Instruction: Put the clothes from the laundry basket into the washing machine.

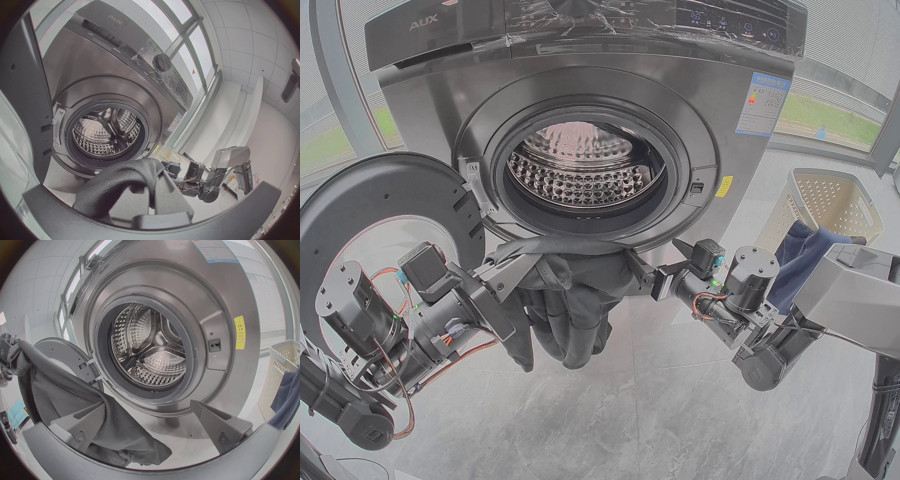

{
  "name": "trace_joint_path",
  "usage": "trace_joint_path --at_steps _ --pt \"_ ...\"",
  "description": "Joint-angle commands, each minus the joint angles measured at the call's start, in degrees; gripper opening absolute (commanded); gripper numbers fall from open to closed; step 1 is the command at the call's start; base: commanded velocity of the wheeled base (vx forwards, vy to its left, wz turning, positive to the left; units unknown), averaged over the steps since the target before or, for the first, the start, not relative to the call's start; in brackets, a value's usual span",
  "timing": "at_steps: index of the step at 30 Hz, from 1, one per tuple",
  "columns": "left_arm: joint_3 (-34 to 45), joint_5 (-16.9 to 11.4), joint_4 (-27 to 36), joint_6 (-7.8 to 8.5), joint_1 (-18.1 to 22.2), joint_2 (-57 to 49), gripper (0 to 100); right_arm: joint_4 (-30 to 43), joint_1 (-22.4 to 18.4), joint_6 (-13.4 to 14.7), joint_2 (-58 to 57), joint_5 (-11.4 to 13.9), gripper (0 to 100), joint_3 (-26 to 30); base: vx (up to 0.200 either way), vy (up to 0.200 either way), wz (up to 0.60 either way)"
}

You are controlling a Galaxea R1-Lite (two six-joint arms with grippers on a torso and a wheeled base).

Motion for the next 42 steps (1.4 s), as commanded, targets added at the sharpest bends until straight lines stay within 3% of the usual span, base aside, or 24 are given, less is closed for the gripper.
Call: trace_joint_path --at_steps 1,10,19,29,42 --pt "-0.41 0.13 -0.01 0.25 0.14 0.39 0 -0.61 1.75 -0.03 -1.6 -0.02 100 4.09 0.0 0.0 0.0" --pt "-0.58 0.31 -0.01 0.34 0.32 0.91 0 -0.34 12.03 0.15 -8.37 0.07 100 13.59 0.0 0.0 0.0" --pt "-1.37 2.24 -0.01 0.25 0.49 2.32 0 -0.08 18.62 0.59 -11.09 0.07 100 17.19 0.0 0.0 0.0" --pt "-2.78 2.77 -0.01 0.25 1.11 2.76 0 -0.25 22.14 0.76 -9.51 0.15 100 15.7 0.0 0.0 0.0" --pt "-3.92 3.12 -0.01 0.25 1.11 2.32 0 -0.43 20.2 0.59 -1.43 0.42 100 7.08 0.0 0.0 0.0"
